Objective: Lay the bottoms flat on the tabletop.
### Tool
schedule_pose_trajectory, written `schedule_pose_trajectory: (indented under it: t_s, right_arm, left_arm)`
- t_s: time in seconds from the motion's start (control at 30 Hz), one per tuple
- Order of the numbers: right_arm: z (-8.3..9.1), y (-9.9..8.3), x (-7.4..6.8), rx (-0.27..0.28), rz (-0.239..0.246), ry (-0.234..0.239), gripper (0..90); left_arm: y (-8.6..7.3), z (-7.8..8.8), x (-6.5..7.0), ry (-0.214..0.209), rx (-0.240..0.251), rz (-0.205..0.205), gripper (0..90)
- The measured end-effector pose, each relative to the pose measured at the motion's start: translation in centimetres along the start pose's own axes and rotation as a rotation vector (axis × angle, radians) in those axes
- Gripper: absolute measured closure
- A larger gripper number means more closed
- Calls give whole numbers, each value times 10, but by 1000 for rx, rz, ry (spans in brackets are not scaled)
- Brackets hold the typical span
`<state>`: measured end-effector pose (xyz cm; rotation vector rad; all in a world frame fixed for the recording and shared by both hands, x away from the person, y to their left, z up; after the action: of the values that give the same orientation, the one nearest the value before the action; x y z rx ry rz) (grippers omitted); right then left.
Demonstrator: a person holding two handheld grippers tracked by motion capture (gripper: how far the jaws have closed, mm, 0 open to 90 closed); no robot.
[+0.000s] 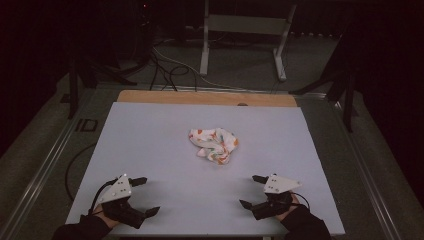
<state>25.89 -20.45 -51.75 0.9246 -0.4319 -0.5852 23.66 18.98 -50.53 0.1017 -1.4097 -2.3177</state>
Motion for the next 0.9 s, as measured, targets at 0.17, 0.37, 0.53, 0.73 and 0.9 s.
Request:
schedule_pose_trajectory:
  t_s: [0.17, 0.37, 0.53, 0.73, 0.9]
  right_arm:
    - [6, 12, -6, 16, 6, 12, 98]
    - [13, 21, -4, 24, 18, -2, 99]
    - [23, 34, 4, 40, 40, -30, 99]
    - [29, 46, 12, 66, 44, -46, 99]
    - [33, 54, 18, 67, 60, -67, 100]
  left_arm:
    - [9, 1, 4, -18, 15, -1, 0]
    - [17, 2, 6, -29, 13, -9, 0]
    - [29, 4, 5, -43, 20, -19, 0]
    - [39, 3, 5, -52, 19, -34, 0]
    - [49, 2, 3, -58, 19, -47, 0]
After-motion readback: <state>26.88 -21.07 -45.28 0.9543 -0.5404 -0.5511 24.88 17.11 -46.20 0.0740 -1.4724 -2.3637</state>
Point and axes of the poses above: each handheld gripper's, and its own axes: z roughly backward along the jaws, y roughly out of its top, x roughly to its right, the point moved 4 cm from there along -z, roughly forward along the jaws, and after that the axes turned 9 degrees about -y, right-handed, at the moved point
